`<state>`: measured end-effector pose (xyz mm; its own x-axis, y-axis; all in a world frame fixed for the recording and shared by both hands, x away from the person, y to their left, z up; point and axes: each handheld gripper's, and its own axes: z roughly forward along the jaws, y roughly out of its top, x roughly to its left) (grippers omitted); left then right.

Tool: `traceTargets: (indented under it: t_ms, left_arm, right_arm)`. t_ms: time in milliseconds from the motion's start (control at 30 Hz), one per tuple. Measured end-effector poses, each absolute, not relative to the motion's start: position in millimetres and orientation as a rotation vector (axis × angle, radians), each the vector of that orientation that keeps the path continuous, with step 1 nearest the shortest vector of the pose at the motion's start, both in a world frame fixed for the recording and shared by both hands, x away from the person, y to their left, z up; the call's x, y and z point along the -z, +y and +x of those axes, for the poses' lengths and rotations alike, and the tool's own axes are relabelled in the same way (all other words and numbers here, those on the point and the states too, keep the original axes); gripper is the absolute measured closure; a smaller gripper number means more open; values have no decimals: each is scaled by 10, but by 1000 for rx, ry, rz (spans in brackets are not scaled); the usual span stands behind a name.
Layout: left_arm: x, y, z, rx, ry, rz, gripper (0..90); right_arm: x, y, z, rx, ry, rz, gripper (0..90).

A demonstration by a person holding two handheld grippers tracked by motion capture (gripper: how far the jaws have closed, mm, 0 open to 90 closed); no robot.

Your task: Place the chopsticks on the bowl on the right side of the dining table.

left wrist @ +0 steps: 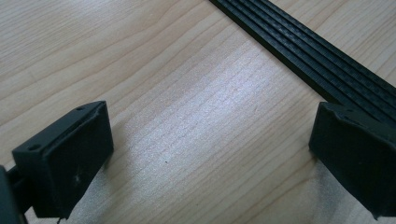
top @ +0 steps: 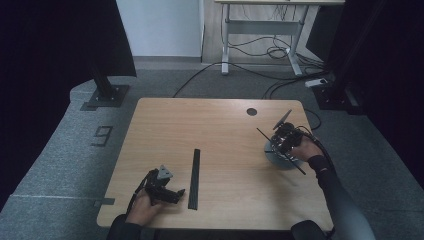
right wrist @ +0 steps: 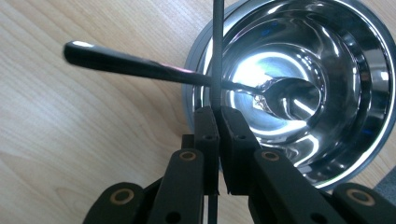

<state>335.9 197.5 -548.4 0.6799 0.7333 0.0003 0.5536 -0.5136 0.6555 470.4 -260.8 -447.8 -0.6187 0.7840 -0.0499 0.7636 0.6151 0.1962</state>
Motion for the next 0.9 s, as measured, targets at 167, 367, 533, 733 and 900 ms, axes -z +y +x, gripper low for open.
traceTargets:
  t_ms: [167, 367, 533, 733, 900]
  left_arm:
    - [5484, 1974, 3359, -368, 985, 2257, 0]
    - [5483, 1975, 3359, -368, 985, 2257, 0]
    - [5483, 1976, 3359, -368, 983, 2259, 0]
    - [5484, 1975, 3359, -368, 985, 2256, 0]
    - [5483, 1974, 3359, -368, 985, 2257, 0]
  right_arm:
    - [4537, -2597, 4747, -227, 2703, 1302, 859]
    - [4590, -2595, 4780, -227, 2704, 1309, 858]
    - [4618, -2620, 4786, -223, 2703, 1316, 856]
    - [4620, -2661, 4786, -211, 2692, 1324, 855]
    - [4610, -2696, 4780, -246, 2689, 1331, 797]
